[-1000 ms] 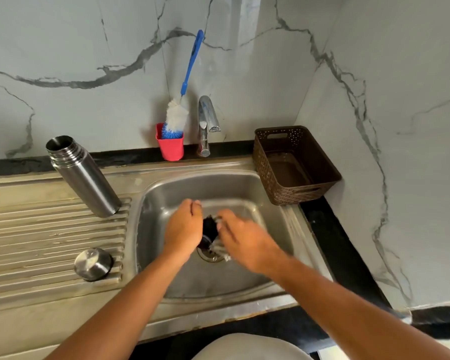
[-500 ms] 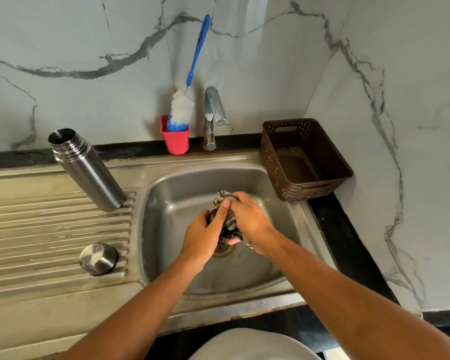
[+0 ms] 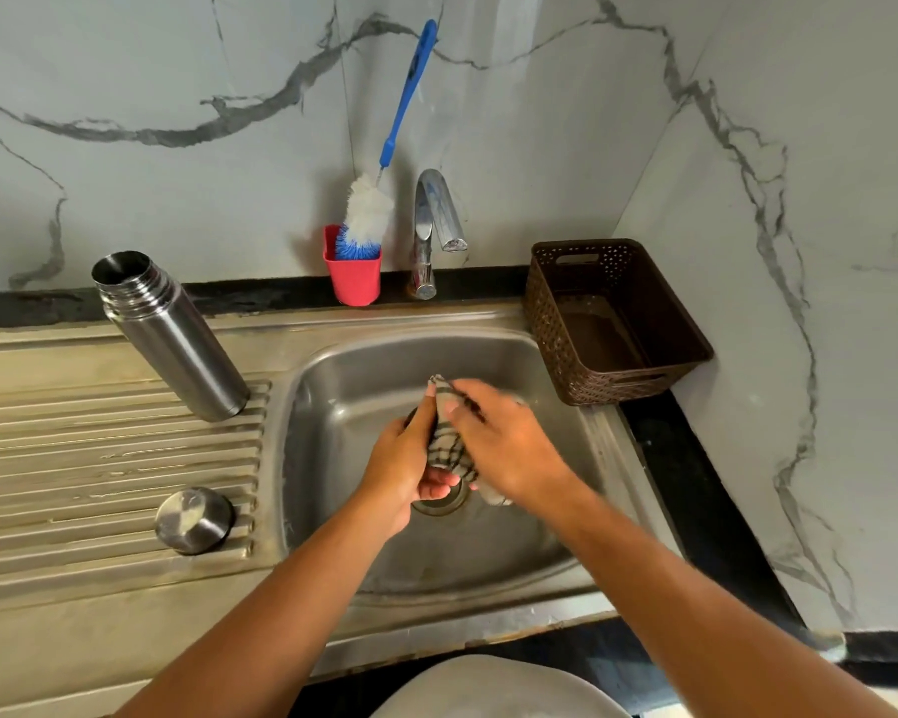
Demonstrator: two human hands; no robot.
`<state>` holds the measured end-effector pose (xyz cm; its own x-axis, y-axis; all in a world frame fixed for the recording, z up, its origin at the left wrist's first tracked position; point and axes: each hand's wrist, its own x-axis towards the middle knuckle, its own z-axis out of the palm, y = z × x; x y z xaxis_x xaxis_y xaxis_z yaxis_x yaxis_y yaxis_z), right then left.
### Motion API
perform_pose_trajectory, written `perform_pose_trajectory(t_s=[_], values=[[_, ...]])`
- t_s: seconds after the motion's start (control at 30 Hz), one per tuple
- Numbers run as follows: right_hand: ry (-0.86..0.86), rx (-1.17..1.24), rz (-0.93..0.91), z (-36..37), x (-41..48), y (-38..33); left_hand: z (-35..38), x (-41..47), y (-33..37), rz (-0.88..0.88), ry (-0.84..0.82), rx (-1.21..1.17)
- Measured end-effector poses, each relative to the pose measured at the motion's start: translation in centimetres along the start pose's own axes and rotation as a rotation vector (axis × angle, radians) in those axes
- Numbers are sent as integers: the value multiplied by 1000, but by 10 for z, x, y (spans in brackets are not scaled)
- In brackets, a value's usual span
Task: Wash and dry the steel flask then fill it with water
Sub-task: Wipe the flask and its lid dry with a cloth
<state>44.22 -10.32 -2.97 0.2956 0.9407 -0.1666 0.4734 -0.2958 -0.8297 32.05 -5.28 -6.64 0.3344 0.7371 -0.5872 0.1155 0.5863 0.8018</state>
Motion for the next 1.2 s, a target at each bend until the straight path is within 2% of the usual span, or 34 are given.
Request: perform_pose_trajectory(t_s=[0.07,0.2,0.37,0.47,0.57,0.63,0.67,0.7,0.77,0.87,0.93,1.0,1.07,1.13,1.2], values=[[44,-159,-85,9,-6,3,1,-2,-4,-15,-18,42],[68,-226,-19,-3,-3,7,-4,-6,-10,-14,-72,135],[-40,-72,89,-11,-3,-2,-11,-7,-2,-17,-81,70],[-50,-51,36,-13,-6,-5,-15,-8,1,-1,-51,38],[-1,-346,-224,-4,-13,-4,-13,-6,2,-16,-14,0],[-26,-696,-222,13,-20,-4,-6,-7,1,-17,-3,9],[-26,-778,-180,17,-22,-4,-3,-7,-2,7,4,32],[-18,-772,-146,19,-22,-4,0,-7,-6,40,16,61],[-21,-610,-75,15,-15,-4,2,-6,-14,134,75,176],[-182,-276,216,-5,6,-10,-1,-7,-18,318,149,481],[-285,-75,416,-19,15,-18,0,-11,-12,404,132,633],[-276,-53,466,-21,20,-20,2,-11,-10,426,101,690],[-121,-236,274,-10,17,-13,5,-9,-6,327,87,499],[16,-341,-29,10,-2,-4,2,-6,-1,167,104,222],[2,-363,-215,19,-23,2,-3,-6,1,22,93,97]])
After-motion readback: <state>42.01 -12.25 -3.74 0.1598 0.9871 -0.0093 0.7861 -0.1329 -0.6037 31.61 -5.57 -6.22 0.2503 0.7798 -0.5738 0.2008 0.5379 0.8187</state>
